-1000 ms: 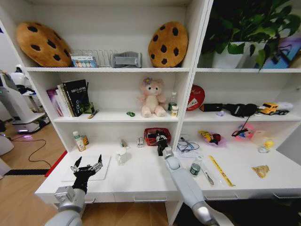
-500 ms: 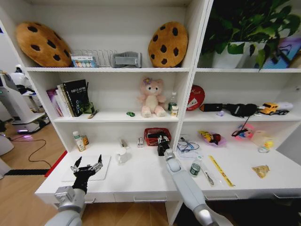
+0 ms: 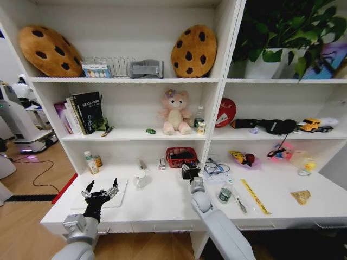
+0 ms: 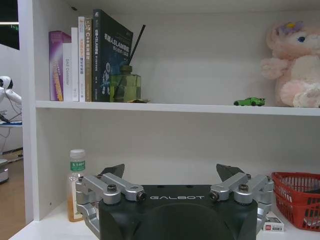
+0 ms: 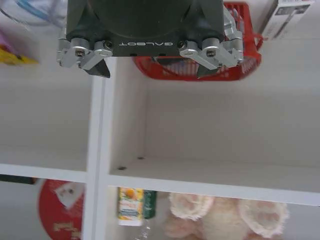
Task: Organize the objects on the table.
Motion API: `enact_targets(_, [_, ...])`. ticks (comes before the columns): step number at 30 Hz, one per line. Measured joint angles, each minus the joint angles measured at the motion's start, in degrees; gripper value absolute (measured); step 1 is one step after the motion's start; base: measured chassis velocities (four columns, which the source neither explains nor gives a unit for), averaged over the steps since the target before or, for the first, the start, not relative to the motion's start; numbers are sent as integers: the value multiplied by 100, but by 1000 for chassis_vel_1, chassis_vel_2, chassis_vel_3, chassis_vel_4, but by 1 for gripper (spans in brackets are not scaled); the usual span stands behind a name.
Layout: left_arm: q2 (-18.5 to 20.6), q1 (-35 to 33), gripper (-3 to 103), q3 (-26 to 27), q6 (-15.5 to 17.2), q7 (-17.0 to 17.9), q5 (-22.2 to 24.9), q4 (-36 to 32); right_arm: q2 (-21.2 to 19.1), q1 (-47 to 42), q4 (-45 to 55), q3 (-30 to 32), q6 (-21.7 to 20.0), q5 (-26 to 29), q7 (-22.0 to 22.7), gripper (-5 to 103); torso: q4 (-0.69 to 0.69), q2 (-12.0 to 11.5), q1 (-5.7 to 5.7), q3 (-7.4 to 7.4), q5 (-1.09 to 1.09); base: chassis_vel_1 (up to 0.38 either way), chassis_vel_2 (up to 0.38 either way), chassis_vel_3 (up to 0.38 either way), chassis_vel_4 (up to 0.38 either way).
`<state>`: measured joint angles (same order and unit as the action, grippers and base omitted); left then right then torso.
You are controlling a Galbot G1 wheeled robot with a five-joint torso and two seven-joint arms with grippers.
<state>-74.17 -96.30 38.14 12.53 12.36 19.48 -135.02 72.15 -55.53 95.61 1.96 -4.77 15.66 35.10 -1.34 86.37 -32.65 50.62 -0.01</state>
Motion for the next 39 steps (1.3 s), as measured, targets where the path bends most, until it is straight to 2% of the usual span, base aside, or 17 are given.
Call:
enact_targets(2, [0, 0, 100, 1, 0, 0, 0, 0, 24, -341, 468, -135, -443, 401, 1029, 100, 1, 0, 1, 0, 0, 0, 0, 0, 0])
enact_targets(4, [0, 0, 100, 0, 0, 0, 0, 0, 41, -375, 505, -150, -490, 458, 1157, 100, 0, 0, 1, 0, 0, 0, 0, 0, 0])
enact_targets(5, [0, 0, 100, 0, 0, 0, 0, 0, 109, -487, 608, -215, -626, 665, 1616, 100, 1, 0, 1, 0, 1, 0, 0, 0, 0])
enact_targets(7, [0, 0, 100, 0, 0, 0, 0, 0, 183, -575, 640, -266, -676, 779, 1965, 100, 2, 0, 0, 0, 1, 0, 0, 0, 0])
enact_targets(9, [0, 0, 100, 0, 0, 0, 0, 0, 201, -601, 640, -269, -676, 789, 2027, 100, 2, 0, 1, 0, 1, 0, 0, 0, 0])
enact_targets(13, [0, 0, 100, 0, 0, 0, 0, 0, 292, -746, 637, -226, -623, 741, 2516, 100, 2, 0, 0, 0, 1, 0, 0, 0, 0])
enact_targets(18, [0, 0, 100, 0, 0, 0, 0, 0, 245, -943, 643, -97, -435, 241, 2684, 100, 1, 0, 0, 0, 1, 0, 0, 0, 0])
enact_targets(27, [0, 0, 100, 0, 0, 0, 0, 0, 117, -1196, 848, 73, -315, 16, 2653, 100, 1, -1, -1, 1, 1, 0, 0, 0, 0])
enact_targets(32, [0, 0, 100, 0, 0, 0, 0, 0, 166, -1630, 1048, 106, -235, -191, 2625, 100, 1, -1, 0, 1, 1, 0, 0, 0, 0])
enact_targets(39, [0, 0, 100, 0, -1, 0, 0, 0, 178, -2620, 1531, 558, 28, -680, 2409, 100, 0, -1, 0, 1, 1, 0, 0, 0, 0])
